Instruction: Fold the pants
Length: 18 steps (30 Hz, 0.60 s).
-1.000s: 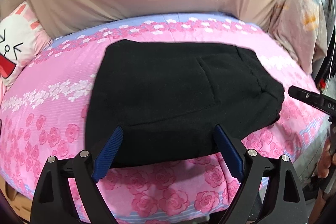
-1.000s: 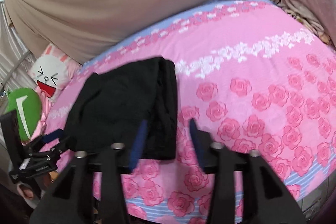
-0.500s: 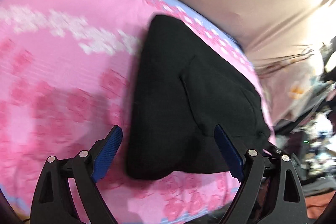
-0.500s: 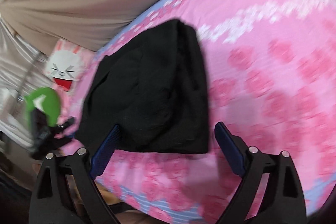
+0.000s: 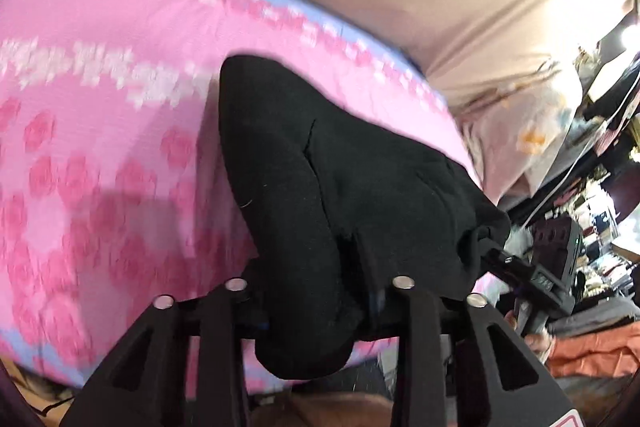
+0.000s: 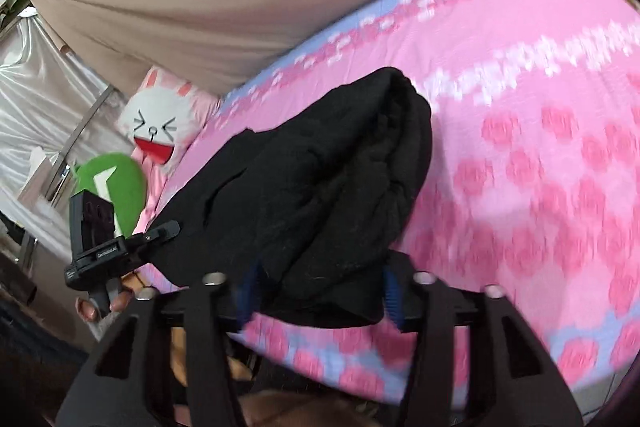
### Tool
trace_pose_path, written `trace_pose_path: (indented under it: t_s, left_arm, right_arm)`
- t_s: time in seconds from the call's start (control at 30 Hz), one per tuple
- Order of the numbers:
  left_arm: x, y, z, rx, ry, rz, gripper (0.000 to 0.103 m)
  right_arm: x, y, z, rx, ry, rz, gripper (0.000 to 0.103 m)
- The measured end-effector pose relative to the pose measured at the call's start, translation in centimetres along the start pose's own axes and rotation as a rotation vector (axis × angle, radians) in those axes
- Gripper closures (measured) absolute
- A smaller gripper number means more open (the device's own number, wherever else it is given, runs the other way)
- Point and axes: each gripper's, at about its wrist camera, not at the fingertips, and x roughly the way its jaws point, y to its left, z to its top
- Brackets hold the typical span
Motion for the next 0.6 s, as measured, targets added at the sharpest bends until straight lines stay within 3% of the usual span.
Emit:
trace_pose_path:
  t_s: [0.03,0.07,0.2,0.33,0.47,0.5,0.53,0.57,0.6]
  left_arm:
    - [0.5,0.6,-0.9,-0.013,0.020,0.012,0.061]
    - [0.6,1.2,-1.3,-0.023,0.020,0.018,0.050]
    - [1.4,3.0,-1.9,-0.099,0.002,0.006,0.027]
    - [2.9,3.3,-1.2,-0.131,0.004,-0.029,0.015]
    - [4.4,2.4,-0.4,-0.124,0.003,-0.052,0.015]
    - [4.9,2.0,-0.1,-0.114,0.013,-0.070,0.015]
    - [5.1,1.8,0.0,-0.110,0.013,-0.064,0.021]
    - [5.1,1.5,0.2,-0.098,0.008,-0.052,0.037]
    - [4.7,0.9,0.3,-0.071,-0.007,-0.038,0.051]
  right_arm:
    - [0.1,-0.5,-0.6,0.018,0.009,-0.006,0.018]
    - [0.3,-1.1,-1.2,0.038,0.012,-0.011,0.017]
    - [1.4,-2.6,-1.7,0.127,0.031,0.052,0.013]
    - [2.9,-2.3,-1.0,0.144,0.013,0.067,0.008]
    - [4.8,-1.2,-0.2,0.130,-0.019,0.037,0.006]
    - [5.0,-0.9,-0.2,0.118,-0.029,0.029,0.013]
    - [5.3,-0.4,-0.1,0.096,-0.041,0.005,0.031]
    - [4.9,-0.2,-0.1,0.082,-0.054,-0.005,0.038]
    - [4.2,0.3,-0.1,0.059,-0.076,-0.016,0.052]
